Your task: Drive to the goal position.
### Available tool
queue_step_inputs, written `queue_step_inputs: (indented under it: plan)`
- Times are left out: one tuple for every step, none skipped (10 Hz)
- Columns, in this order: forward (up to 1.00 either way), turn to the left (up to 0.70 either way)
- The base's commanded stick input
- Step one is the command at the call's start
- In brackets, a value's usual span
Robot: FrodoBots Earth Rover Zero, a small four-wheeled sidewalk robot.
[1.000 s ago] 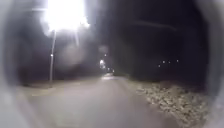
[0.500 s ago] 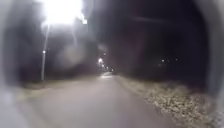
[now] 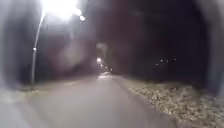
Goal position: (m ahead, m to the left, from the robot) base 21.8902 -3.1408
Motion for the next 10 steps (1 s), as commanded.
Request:
queue_step_inputs:
  plan:
    - [1.0,0.0]
    - [1.0,0.0]
    - [1.0,0.03]
    - [1.0,0.22]
    - [1.0,0.4]
    - [1.0,0.4]
    - [1.0,0.4]
    - [1.0,0.0]
    - [1.0,0.0]
    - [1.0,0.0]
